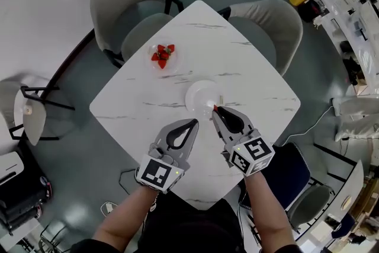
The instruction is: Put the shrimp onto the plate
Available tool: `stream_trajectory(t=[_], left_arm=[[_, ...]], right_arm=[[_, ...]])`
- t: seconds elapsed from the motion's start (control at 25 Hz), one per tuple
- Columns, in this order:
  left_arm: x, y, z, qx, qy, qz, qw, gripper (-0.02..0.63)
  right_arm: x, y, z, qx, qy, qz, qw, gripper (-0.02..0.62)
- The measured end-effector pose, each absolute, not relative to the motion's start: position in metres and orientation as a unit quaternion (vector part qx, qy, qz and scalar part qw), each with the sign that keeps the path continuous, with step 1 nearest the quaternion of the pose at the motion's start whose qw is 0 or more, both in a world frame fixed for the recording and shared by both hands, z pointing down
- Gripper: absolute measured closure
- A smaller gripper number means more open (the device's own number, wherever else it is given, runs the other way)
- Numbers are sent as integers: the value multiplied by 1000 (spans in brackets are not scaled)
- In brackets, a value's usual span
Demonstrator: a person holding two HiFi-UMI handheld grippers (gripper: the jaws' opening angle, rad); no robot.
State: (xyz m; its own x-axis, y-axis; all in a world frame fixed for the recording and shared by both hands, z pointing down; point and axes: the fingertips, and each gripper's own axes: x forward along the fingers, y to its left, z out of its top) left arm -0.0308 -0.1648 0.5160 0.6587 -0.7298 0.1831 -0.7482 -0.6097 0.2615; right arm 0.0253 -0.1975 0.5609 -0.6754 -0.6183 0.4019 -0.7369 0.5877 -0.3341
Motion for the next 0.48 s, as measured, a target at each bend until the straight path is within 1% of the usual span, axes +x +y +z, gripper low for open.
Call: stream_trajectory(t=[0.12,0.48], left_arm=[[-32,-175,535,891,-422,37,165,598],[-39,-188,564,880,-437,48,178,598]], right_arm=[[24,-211,591,376,-883,238,152,535],[16,-225,663,364,-865,200,281,535]])
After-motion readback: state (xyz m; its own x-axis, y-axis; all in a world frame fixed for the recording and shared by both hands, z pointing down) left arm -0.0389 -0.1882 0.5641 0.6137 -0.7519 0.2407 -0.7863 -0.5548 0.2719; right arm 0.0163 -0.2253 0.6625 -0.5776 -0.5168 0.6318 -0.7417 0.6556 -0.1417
